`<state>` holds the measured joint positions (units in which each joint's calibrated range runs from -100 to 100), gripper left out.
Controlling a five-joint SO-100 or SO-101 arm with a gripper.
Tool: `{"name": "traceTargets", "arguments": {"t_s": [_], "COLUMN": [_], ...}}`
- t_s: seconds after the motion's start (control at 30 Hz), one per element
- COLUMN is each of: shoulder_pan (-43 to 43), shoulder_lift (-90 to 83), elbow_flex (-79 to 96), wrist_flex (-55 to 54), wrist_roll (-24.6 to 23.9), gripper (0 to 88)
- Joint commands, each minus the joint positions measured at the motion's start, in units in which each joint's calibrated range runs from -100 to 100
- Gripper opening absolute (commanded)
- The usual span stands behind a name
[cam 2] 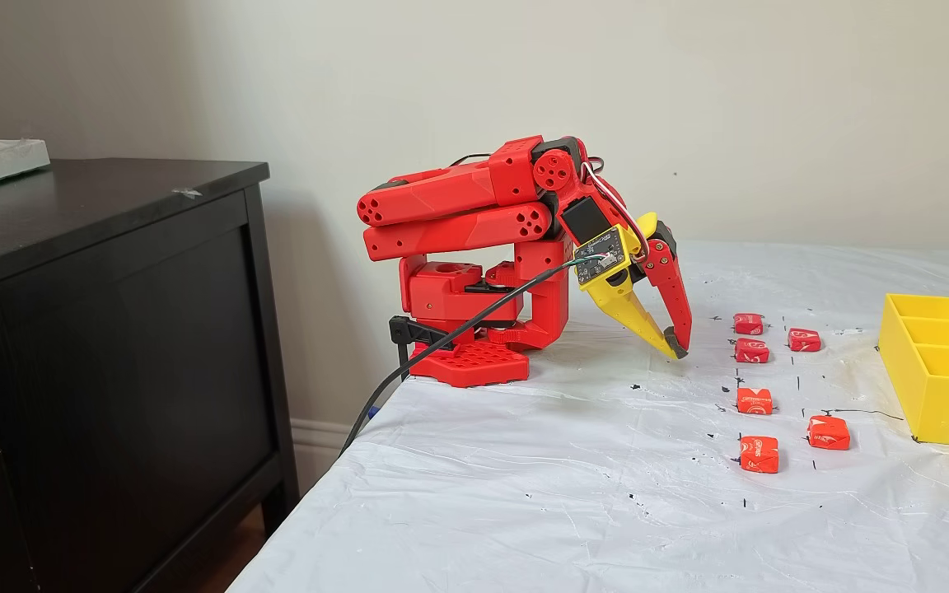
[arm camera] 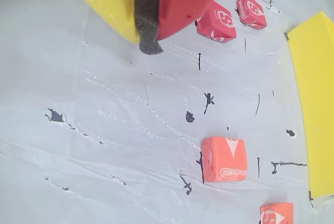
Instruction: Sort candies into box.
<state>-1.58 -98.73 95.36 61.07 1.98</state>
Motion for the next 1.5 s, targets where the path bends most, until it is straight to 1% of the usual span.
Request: {"name": "traceTargets", "arguments": {"t_s": [0.0, 0.53, 0.63, 0.73, 0.9, 1.13, 1.17, 1.23, 1.47], "shoulder_pan": [0.14, 0.50, 0.59, 0.68, -0.77, -3.67, -4.48, -5.84, -9.65], "shoulder_lift": [-0.42, -0.42, -0.42, -0.42, -0.42, -0.42, -0.42, -0.34, -0.34], "elbow_flex": [0.27, 0.27, -1.28, -1.55, -0.55, 0.18, -1.46, -3.01, -14.75], "wrist_flex": [-0.69, -0.53, 4.38, 5.20, 1.68, -7.32, -6.83, -5.44, 1.85], "wrist_roll": [-0.10, -0.34, -0.78, -0.73, 1.07, 4.10, 5.18, 5.67, 3.37], "gripper": [0.1, 0.1, 0.1, 0.1, 0.1, 0.1, 0.1, 0.1, 0.1]}}
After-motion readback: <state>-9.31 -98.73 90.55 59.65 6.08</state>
